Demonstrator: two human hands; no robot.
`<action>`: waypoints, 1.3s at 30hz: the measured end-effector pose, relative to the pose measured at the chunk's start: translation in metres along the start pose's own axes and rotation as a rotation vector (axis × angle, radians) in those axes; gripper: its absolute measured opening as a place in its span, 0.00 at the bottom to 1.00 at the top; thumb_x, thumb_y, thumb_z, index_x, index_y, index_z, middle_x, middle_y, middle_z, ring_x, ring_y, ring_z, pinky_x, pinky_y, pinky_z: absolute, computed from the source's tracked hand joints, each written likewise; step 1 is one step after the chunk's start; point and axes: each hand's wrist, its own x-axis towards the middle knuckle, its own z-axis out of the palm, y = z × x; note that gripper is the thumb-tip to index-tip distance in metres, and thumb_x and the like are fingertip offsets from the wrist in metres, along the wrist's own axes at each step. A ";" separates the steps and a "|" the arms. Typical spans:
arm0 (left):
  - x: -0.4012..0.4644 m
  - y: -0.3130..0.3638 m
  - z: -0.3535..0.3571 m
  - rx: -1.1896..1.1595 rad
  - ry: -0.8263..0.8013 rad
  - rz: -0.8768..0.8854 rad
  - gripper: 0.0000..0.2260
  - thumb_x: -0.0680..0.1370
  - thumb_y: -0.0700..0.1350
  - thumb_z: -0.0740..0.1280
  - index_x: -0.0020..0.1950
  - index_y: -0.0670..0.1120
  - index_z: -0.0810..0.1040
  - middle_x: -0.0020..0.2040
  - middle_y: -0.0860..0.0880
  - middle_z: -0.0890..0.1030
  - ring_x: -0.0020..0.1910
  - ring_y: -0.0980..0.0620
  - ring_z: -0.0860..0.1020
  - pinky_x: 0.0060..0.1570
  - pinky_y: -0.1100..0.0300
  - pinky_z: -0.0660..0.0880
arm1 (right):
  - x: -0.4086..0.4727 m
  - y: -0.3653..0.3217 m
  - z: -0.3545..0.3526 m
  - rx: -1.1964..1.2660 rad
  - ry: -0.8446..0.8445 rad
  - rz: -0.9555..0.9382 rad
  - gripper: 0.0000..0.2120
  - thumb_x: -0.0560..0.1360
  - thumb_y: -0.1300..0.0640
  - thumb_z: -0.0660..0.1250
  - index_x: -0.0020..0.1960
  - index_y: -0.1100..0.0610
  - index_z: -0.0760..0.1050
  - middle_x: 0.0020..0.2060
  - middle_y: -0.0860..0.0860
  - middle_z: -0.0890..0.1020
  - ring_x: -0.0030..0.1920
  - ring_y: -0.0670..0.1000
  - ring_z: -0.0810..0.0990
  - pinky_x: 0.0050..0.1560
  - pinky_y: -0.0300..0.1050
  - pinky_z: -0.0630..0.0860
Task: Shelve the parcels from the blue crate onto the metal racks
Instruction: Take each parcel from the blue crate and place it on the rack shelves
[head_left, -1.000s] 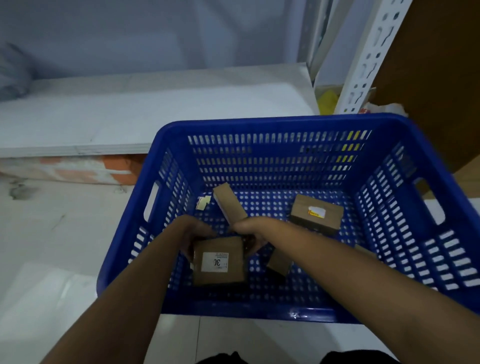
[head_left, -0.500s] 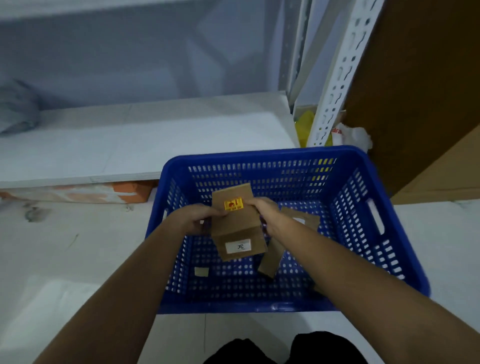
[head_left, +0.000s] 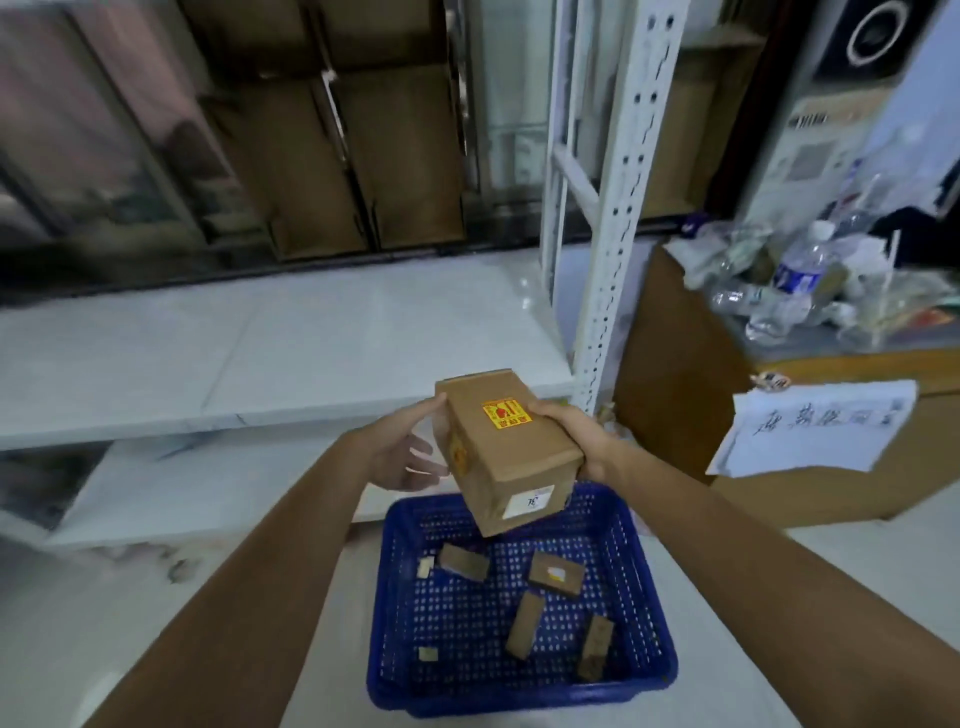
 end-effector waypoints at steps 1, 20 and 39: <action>-0.031 0.025 0.001 -0.010 0.001 -0.005 0.47 0.63 0.73 0.69 0.67 0.39 0.66 0.60 0.36 0.78 0.55 0.41 0.79 0.51 0.52 0.78 | -0.023 -0.032 0.000 -0.016 -0.005 -0.005 0.13 0.76 0.45 0.66 0.52 0.55 0.79 0.40 0.55 0.86 0.37 0.53 0.84 0.42 0.46 0.79; -0.327 0.231 0.055 0.019 -0.032 0.363 0.25 0.71 0.64 0.67 0.51 0.42 0.79 0.50 0.40 0.82 0.50 0.42 0.78 0.49 0.48 0.74 | -0.262 -0.316 0.049 -0.311 -0.049 -0.117 0.41 0.59 0.33 0.76 0.63 0.56 0.75 0.58 0.56 0.77 0.58 0.58 0.78 0.58 0.53 0.77; -0.343 0.257 0.094 0.601 0.206 0.522 0.36 0.59 0.67 0.76 0.59 0.49 0.74 0.53 0.48 0.82 0.51 0.49 0.79 0.44 0.55 0.75 | -0.247 -0.320 0.066 -0.338 0.285 -0.226 0.48 0.58 0.21 0.64 0.62 0.58 0.73 0.52 0.60 0.83 0.46 0.60 0.85 0.43 0.54 0.84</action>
